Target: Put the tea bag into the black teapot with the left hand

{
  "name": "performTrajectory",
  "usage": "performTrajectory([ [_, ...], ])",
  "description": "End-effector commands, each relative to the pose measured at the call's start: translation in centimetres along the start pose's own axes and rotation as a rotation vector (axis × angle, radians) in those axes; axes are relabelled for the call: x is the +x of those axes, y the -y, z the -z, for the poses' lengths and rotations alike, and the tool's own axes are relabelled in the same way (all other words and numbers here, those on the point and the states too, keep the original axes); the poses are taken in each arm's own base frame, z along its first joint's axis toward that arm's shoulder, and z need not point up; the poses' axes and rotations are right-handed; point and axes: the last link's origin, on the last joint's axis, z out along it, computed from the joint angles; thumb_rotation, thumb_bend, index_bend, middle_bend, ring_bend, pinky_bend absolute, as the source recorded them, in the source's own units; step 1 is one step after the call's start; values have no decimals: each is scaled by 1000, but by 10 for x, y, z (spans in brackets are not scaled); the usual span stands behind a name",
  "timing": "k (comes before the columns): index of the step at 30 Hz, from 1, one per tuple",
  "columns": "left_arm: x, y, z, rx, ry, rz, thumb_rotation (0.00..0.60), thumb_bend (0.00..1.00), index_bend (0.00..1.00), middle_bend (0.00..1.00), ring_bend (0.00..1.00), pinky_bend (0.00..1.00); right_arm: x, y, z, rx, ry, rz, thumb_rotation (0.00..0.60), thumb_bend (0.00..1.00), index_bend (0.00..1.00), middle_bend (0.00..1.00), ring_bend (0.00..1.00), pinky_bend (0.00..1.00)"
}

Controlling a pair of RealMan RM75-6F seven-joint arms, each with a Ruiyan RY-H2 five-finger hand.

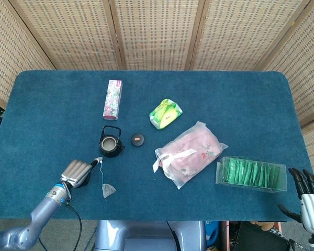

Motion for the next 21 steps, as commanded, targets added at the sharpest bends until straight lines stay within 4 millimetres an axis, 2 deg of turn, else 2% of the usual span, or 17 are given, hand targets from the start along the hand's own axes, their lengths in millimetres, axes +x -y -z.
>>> performTrajectory([
  [1,0,-4,-5,-3,8,-6,600,959,80,787,726,652,-1,-1,1,-5,1,-3,600,8,118,194,82,157],
  [14,-2,-5,-14,15,48,-16,600,960,81,787,726,652,-1,-2,1,-10,2,-2,600,8,118,194,82,157],
  [18,-6,-3,-11,21,67,-14,600,959,80,787,727,652,-1,-2,1,-9,3,0,600,8,118,194,82,157],
  [21,-11,3,-2,36,81,-6,600,959,80,788,726,652,-1,-2,0,-10,5,-1,600,8,118,194,82,157],
])
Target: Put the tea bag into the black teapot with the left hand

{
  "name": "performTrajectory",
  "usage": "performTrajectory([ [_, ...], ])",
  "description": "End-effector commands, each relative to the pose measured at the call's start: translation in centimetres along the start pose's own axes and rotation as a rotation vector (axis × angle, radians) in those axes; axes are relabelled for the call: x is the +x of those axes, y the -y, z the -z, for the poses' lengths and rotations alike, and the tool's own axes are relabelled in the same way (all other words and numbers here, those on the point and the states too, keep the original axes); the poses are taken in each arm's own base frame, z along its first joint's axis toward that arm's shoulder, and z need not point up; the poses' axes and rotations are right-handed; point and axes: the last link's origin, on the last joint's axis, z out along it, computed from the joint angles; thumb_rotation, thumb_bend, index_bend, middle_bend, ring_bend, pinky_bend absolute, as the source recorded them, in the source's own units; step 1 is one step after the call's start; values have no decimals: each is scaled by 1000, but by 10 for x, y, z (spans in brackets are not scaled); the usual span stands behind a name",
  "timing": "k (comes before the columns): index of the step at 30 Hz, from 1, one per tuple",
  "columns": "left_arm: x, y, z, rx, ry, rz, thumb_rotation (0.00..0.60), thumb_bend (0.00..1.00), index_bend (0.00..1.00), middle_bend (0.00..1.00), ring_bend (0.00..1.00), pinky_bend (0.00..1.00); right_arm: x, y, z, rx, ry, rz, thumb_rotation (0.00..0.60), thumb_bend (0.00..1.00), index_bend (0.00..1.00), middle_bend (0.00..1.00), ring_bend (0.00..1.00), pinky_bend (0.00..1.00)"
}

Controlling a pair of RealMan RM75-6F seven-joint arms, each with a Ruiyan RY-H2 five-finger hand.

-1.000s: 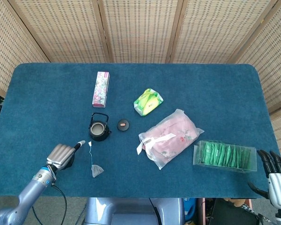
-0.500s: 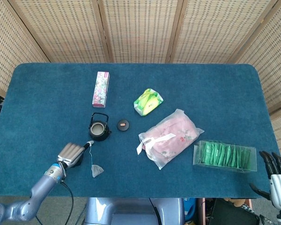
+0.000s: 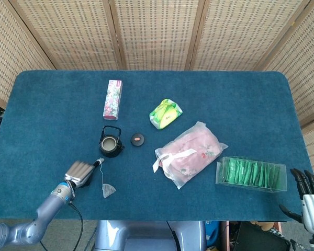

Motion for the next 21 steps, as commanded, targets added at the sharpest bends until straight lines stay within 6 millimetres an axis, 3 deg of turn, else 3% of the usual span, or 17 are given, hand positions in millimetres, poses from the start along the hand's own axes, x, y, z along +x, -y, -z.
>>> performTrajectory([
  [1,-5,7,9,16,10,8,600,959,80,788,726,652,0,0,0,0,2,0,600,8,118,194,82,157],
  [16,-21,31,52,80,55,37,600,960,81,786,726,652,-2,2,-4,12,8,-3,600,8,118,194,82,157],
  [21,-18,33,58,85,13,58,600,960,80,674,645,631,-2,3,-5,14,8,-3,600,8,118,194,82,157],
])
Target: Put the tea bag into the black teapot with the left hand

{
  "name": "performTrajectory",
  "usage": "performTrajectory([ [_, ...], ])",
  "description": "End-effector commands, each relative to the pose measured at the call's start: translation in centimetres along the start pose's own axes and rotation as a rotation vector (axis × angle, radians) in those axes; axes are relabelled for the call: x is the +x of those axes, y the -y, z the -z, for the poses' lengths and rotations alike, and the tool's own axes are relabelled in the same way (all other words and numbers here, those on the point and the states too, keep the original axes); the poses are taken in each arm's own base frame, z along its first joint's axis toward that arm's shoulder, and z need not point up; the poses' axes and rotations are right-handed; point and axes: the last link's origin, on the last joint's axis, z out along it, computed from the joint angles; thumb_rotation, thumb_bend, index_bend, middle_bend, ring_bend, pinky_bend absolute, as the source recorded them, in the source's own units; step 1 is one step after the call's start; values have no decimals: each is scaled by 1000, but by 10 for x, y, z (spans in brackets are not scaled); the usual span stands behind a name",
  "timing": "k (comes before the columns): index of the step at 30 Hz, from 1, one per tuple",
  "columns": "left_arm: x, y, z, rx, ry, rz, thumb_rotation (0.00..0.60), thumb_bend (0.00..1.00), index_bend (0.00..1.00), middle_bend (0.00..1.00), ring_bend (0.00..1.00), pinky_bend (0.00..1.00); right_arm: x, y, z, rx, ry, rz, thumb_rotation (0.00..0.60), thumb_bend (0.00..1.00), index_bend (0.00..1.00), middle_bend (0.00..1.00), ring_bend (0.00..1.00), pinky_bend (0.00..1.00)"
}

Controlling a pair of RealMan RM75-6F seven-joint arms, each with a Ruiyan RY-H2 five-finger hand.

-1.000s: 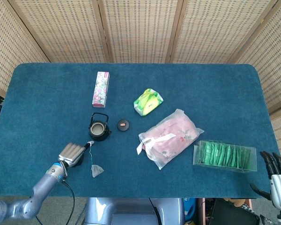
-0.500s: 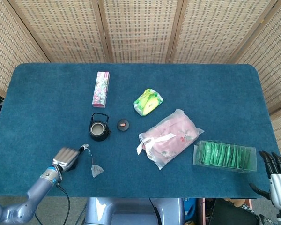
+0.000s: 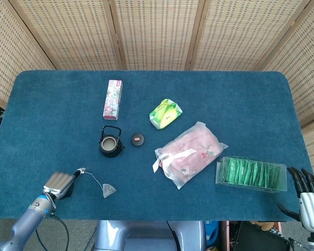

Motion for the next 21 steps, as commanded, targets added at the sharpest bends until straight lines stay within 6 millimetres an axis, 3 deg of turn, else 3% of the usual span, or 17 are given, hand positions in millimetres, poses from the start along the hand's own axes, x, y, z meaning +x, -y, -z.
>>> performTrajectory([
  [1,3,1,3,3,-39,22,600,955,79,648,629,624,1,0,0,1,-4,0,600,8,118,194,82,157],
  [3,5,0,5,3,-69,36,600,899,76,599,607,613,1,0,0,-1,-7,1,600,8,118,194,82,157],
  [7,6,1,8,3,-106,50,600,673,74,558,584,607,1,-1,1,-4,-7,1,600,9,118,194,82,157],
  [10,7,1,10,5,-125,56,600,580,74,465,475,580,1,-1,2,-6,-7,0,600,8,118,194,82,157],
  [12,9,2,11,10,-159,65,600,551,74,371,369,486,1,-1,2,-7,-7,-1,600,8,118,194,82,157],
  [17,16,7,19,34,-320,151,600,536,74,112,75,71,0,-2,1,-7,-4,-3,600,9,118,194,82,157],
  [18,14,9,19,35,-334,157,600,536,77,72,35,22,0,-2,1,-6,-4,-3,600,8,118,194,82,157],
  [21,11,13,16,43,-354,163,600,536,124,19,0,0,-1,-2,1,-3,-5,-4,600,8,118,194,82,157],
])
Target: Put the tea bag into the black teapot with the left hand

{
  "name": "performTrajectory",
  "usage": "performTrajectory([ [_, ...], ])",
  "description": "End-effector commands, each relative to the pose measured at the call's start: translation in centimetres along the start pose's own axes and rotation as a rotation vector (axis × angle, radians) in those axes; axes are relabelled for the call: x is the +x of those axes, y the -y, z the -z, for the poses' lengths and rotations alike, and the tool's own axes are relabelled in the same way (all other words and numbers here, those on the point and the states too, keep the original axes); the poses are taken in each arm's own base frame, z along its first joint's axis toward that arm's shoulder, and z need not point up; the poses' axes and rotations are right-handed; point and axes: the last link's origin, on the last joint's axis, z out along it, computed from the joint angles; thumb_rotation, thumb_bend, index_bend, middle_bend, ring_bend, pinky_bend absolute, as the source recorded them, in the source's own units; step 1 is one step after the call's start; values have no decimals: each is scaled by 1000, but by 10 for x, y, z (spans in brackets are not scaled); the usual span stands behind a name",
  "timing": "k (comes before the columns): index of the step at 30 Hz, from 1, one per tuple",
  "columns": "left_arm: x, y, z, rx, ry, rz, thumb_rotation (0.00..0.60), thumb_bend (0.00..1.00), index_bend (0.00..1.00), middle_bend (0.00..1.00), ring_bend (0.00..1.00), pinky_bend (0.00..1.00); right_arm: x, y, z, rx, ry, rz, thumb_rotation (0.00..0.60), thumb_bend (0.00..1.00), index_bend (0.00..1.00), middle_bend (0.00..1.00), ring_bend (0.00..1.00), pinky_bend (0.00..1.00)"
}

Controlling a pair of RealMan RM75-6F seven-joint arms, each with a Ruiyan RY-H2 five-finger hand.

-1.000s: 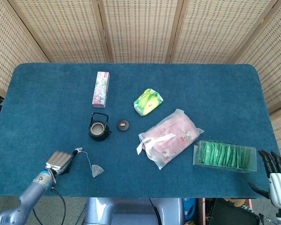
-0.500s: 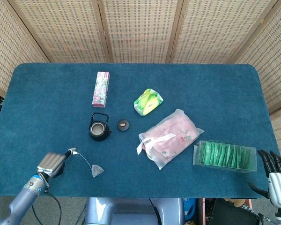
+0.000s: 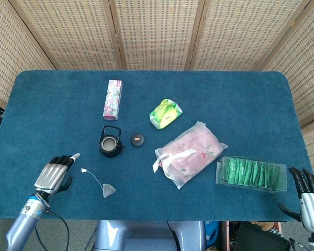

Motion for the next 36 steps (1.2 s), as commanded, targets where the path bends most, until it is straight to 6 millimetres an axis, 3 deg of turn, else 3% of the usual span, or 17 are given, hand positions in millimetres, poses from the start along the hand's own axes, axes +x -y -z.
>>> performTrajectory([
  [1,-4,6,-1,14,-39,25,600,536,144,16,0,0,0,0,0,1,-1,-1,600,8,118,194,82,157],
  [9,-11,11,-13,32,-42,43,600,537,343,0,0,0,0,0,0,-1,-3,-2,600,8,118,194,82,157],
  [20,-28,1,-42,35,-10,2,600,480,384,0,0,0,2,-1,1,-8,-3,3,600,8,118,194,82,157],
  [33,-39,-7,-53,34,-10,5,600,468,467,0,0,0,3,-3,3,-20,-3,6,600,9,118,194,82,157],
  [36,-41,-7,-55,41,-13,4,600,405,476,0,0,0,3,-3,3,-23,-3,5,600,8,118,194,82,157],
])
